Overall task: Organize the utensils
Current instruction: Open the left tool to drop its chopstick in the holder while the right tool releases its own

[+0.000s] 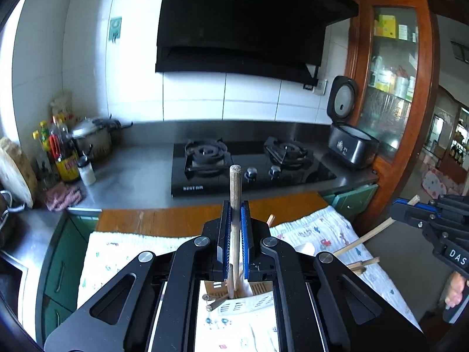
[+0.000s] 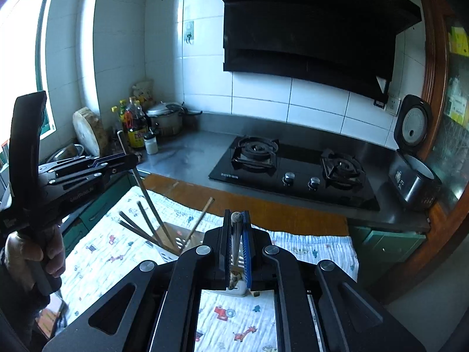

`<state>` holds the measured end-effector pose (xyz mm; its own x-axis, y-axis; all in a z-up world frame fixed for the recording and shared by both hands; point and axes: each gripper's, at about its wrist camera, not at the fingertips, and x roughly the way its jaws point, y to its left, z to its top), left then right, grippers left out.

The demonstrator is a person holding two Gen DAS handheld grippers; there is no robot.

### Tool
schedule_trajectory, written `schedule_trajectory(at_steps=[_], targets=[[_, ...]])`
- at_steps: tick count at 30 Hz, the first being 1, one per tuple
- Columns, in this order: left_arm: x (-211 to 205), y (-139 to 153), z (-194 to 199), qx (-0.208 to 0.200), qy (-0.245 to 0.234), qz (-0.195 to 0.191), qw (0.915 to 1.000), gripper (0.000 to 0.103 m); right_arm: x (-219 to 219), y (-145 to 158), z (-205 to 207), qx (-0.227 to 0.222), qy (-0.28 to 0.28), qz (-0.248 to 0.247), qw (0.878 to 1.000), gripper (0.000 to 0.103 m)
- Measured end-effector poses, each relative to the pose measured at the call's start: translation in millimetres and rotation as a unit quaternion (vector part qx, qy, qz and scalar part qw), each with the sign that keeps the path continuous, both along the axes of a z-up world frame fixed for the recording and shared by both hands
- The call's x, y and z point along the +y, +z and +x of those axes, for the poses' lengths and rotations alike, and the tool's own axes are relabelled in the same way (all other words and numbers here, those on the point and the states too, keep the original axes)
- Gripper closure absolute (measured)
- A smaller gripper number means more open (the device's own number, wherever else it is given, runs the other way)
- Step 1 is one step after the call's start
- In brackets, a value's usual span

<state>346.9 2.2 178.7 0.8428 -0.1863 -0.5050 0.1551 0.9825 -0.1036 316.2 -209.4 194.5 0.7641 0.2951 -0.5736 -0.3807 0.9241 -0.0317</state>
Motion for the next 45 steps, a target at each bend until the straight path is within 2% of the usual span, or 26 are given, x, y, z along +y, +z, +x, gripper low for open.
schedule_trajectory(at_steps=[3, 18, 30, 38, 41, 45], targets=[[2, -13, 9, 0.019, -0.007, -0.011, 0.9997, 0.098, 1, -13, 9, 0.013, -0.001, -0.005, 1.000, 0.096], [-5, -41, 19, 0.051, -0.016, 0.001, 0.9985, 0.097, 5, -51, 31, 0.046, -0.006, -0.014, 0.999, 0.096], [-7, -40, 16, 0.052, -0.017, 0.007, 0.9985, 0.097, 6, -55, 30, 0.046, -0.008, -0.015, 0.999, 0.095], [-3, -35, 9, 0.048, -0.018, 0.004, 0.9987, 0.096, 5, -45, 21, 0.036, -0.008, -0.016, 0.999, 0.095], [-1, -31, 0, 0.043, -0.018, 0.002, 0.9989, 0.093, 4, -40, 14, 0.030, -0.007, -0.014, 0.999, 0.094], [2, -26, -17, 0.036, -0.015, 0.003, 0.9992, 0.080, 3, -35, 0, 0.022, -0.009, -0.011, 1.000, 0.085]])
